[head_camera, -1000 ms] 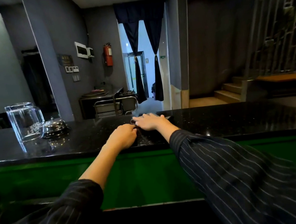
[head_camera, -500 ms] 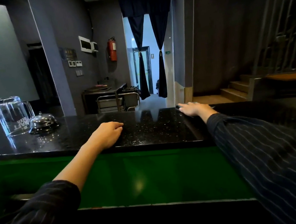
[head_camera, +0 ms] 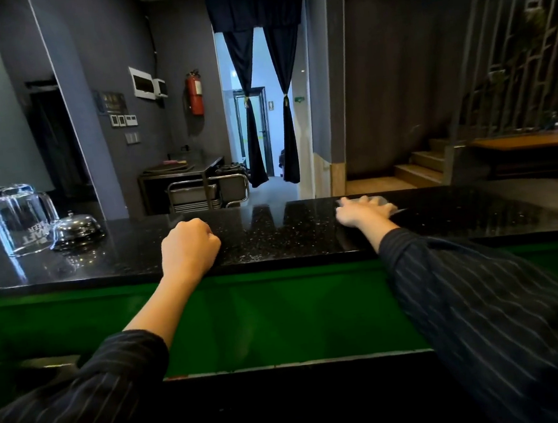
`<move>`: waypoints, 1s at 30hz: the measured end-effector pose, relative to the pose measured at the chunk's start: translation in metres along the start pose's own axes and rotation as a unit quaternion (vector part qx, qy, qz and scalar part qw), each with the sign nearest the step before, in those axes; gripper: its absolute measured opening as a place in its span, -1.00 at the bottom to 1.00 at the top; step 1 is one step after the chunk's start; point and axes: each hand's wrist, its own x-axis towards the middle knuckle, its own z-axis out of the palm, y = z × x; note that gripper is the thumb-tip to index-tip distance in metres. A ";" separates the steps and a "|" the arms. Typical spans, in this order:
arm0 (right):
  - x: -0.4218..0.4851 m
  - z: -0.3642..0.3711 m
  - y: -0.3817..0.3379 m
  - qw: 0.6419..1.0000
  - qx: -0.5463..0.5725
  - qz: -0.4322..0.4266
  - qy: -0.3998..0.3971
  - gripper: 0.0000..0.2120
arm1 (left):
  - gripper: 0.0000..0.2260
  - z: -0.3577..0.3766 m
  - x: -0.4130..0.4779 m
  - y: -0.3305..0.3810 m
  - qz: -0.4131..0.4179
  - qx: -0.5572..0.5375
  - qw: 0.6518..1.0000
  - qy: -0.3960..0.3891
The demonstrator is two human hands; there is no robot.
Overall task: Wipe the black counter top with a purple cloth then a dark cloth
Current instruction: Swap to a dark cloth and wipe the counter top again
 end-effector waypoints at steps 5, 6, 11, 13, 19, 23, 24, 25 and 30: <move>-0.059 0.015 -0.116 0.987 0.010 -0.162 0.002 -0.49 | -0.70 0.001 -0.032 -0.007 0.020 -0.094 0.995 0.021; -0.071 0.017 -0.135 0.980 0.019 -0.196 -0.003 -0.50 | -0.68 0.003 -0.042 -0.012 0.049 -0.105 0.993 0.036; -0.118 0.020 -0.181 0.940 0.041 -0.336 -0.043 -0.53 | -0.50 0.011 -0.081 -0.048 0.148 -0.065 0.985 0.062; -0.126 0.021 -0.178 0.927 0.035 -0.371 -0.050 -0.54 | -0.45 0.011 -0.088 -0.054 0.151 -0.062 0.986 0.038; -0.110 0.013 -0.085 0.937 0.046 -0.344 -0.040 -0.55 | -0.34 0.005 -0.099 -0.053 0.152 -0.038 0.987 0.029; -0.078 0.003 0.027 0.972 0.026 -0.232 -0.027 -0.54 | -0.33 0.000 -0.101 -0.057 0.167 0.013 0.985 0.039; -0.072 0.002 0.053 0.980 0.021 -0.198 -0.020 -0.54 | -0.32 -0.002 -0.103 -0.062 0.165 0.026 0.985 0.038; -0.069 0.002 0.074 0.987 0.018 -0.160 -0.010 -0.54 | -0.30 -0.003 -0.103 -0.067 0.159 0.033 0.986 0.036; -0.075 0.005 0.091 0.997 0.009 0.055 0.045 -0.53 | -0.26 -0.003 -0.108 -0.070 0.141 0.013 0.990 0.009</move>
